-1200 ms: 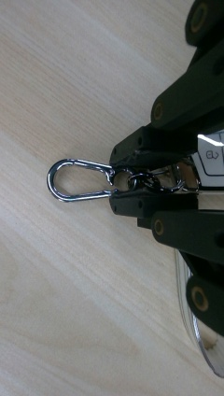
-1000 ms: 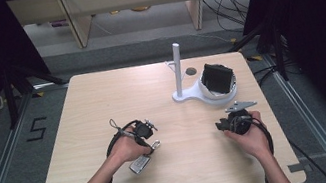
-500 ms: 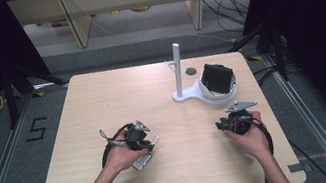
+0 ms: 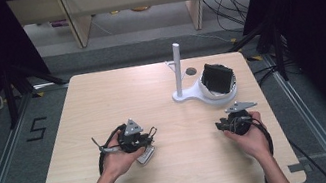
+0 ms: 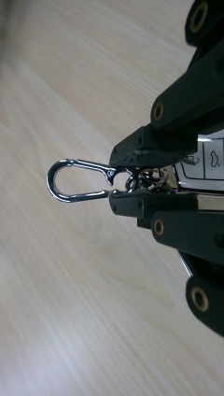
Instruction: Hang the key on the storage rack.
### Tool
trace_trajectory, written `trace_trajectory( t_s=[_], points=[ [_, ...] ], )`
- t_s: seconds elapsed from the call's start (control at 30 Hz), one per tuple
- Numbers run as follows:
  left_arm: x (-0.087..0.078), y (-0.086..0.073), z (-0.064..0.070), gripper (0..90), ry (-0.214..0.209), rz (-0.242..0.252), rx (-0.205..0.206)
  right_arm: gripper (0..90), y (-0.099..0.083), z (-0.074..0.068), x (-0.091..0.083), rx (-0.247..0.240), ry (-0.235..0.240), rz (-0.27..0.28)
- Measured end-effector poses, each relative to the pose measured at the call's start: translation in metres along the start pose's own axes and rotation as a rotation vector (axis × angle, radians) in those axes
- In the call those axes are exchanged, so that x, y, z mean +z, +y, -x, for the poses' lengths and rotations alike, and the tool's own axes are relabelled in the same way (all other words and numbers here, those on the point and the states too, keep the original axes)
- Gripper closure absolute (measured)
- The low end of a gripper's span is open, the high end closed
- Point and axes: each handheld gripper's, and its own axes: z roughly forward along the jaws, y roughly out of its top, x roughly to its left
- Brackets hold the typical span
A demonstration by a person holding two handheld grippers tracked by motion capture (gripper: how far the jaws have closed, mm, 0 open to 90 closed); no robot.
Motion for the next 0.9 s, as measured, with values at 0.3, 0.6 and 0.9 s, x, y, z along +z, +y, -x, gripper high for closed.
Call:
trace_trajectory(
  t_s=[0.3,0.6,0.9],
  points=[
    [-0.007,0.004,-0.003,75.4,0.032,0.161,-0.037,69.2,0.001,0.0,-0.001,0.009,0.004,0.014],
    [-0.011,0.006,-0.007,75.4,0.061,0.276,-0.062,68.5,-0.001,0.001,0.002,-0.009,0.0,0.052],
    [-0.014,0.01,-0.011,75.4,0.075,0.363,-0.075,68.1,-0.002,0.001,0.002,0.018,0.007,0.048]
  ],
)
